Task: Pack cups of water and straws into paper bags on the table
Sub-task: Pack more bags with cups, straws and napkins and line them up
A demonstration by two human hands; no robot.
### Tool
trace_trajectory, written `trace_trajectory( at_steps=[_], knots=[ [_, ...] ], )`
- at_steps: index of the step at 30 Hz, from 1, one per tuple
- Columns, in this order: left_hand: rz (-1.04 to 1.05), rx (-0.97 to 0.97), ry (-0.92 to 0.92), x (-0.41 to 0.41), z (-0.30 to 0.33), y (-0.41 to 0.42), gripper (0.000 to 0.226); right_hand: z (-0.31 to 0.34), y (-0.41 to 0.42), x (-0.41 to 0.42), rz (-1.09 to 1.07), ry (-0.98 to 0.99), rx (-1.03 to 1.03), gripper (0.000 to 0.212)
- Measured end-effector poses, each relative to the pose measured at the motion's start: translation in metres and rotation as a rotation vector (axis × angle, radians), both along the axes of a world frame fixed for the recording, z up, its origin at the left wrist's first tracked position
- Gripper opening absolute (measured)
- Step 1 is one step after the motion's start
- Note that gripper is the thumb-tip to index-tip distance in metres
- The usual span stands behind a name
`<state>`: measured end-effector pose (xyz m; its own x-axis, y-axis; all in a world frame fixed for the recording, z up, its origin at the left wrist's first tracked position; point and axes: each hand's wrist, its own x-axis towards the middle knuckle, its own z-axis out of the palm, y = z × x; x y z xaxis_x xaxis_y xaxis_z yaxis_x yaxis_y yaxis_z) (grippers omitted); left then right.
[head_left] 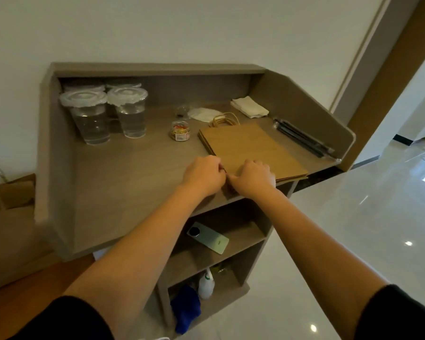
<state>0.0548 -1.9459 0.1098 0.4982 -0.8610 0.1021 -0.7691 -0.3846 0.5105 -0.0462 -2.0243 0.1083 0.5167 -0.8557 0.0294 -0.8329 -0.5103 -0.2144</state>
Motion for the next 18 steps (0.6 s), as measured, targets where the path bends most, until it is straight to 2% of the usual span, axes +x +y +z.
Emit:
trace_trajectory(
  at_steps=[3, 7, 9, 13, 16, 18],
  knots=[
    [0.076, 0.006, 0.046, -0.002, -0.007, -0.016, 0.009, 0.001, -0.014, 0.001, 0.073, 0.057, 0.080, 0.054],
    [0.255, -0.066, 0.206, -0.012, -0.010, -0.026, 0.023, 0.017, -0.020, -0.006, 0.191, -0.002, 0.141, 0.042],
    [0.343, -0.142, 0.326, -0.019, -0.007, -0.027, 0.034, 0.027, -0.016, -0.014, 0.254, 0.022, 0.080, 0.035],
    [0.520, -0.347, 0.738, -0.031, 0.009, -0.022, 0.043, 0.037, 0.008, -0.038, 0.392, 0.043, -0.115, 0.031],
    [0.529, -0.485, 0.917, -0.035, 0.018, -0.010, 0.034, 0.034, 0.032, -0.058, 0.543, 0.037, -0.228, 0.032],
    [0.551, -0.565, 1.016, -0.038, 0.018, -0.001, 0.026, 0.025, 0.047, -0.069, 0.635, 0.018, -0.286, 0.025]
  ],
)
